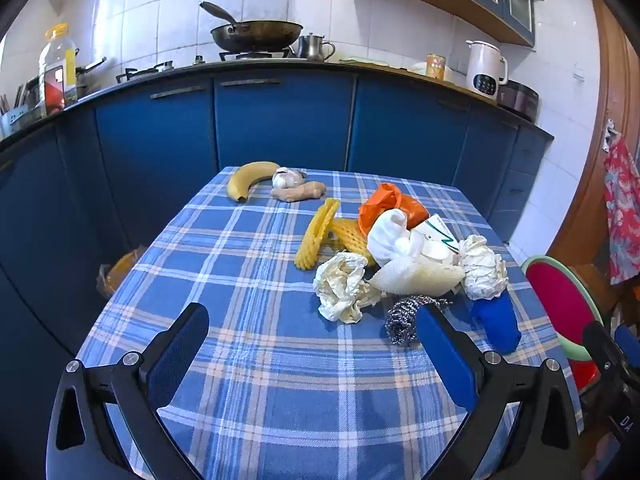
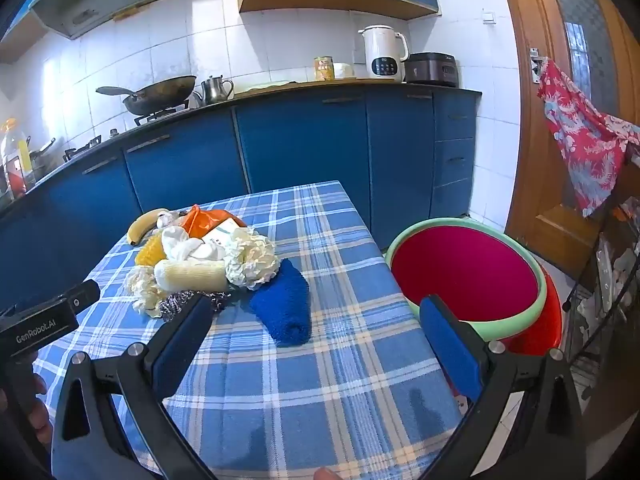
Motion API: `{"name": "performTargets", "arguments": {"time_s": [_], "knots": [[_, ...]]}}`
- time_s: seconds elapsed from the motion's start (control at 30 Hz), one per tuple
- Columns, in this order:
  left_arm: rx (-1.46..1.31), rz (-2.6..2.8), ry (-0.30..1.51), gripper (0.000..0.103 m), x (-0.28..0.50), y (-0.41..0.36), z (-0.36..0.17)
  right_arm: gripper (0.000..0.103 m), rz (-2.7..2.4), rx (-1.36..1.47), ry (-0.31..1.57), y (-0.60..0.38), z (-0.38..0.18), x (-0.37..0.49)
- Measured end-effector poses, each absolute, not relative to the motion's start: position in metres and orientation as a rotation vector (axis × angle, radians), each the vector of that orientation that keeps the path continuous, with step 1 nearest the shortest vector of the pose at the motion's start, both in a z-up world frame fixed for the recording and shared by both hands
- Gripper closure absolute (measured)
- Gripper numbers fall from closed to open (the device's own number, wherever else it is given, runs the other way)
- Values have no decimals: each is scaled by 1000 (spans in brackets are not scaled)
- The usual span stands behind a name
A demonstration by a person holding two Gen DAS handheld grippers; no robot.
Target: Collect trash
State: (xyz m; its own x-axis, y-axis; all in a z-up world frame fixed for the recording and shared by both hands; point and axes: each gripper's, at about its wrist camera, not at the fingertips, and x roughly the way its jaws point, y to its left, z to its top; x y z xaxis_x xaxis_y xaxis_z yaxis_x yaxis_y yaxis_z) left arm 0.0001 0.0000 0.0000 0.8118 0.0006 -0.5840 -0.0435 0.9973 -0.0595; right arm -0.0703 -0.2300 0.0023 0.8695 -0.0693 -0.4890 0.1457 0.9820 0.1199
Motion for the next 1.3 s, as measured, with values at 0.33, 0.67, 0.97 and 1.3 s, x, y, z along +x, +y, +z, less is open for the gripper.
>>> {"name": "performTargets", "arguments": {"time_s": [0.33, 0.67, 0.97, 1.3], "knots": [[-75, 22, 620, 0, 1, 1, -5, 1, -107, 158, 510, -237, 4, -72], [-81, 24, 615, 0, -1, 3, 4, 1, -113, 171, 507, -233, 7, -72], [-79, 25, 610, 0, -2, 4, 9, 1, -108, 182, 500, -232, 12, -74], [-79, 23, 609, 0, -1, 4, 10, 1, -107, 187, 496, -233, 13, -73]]}}
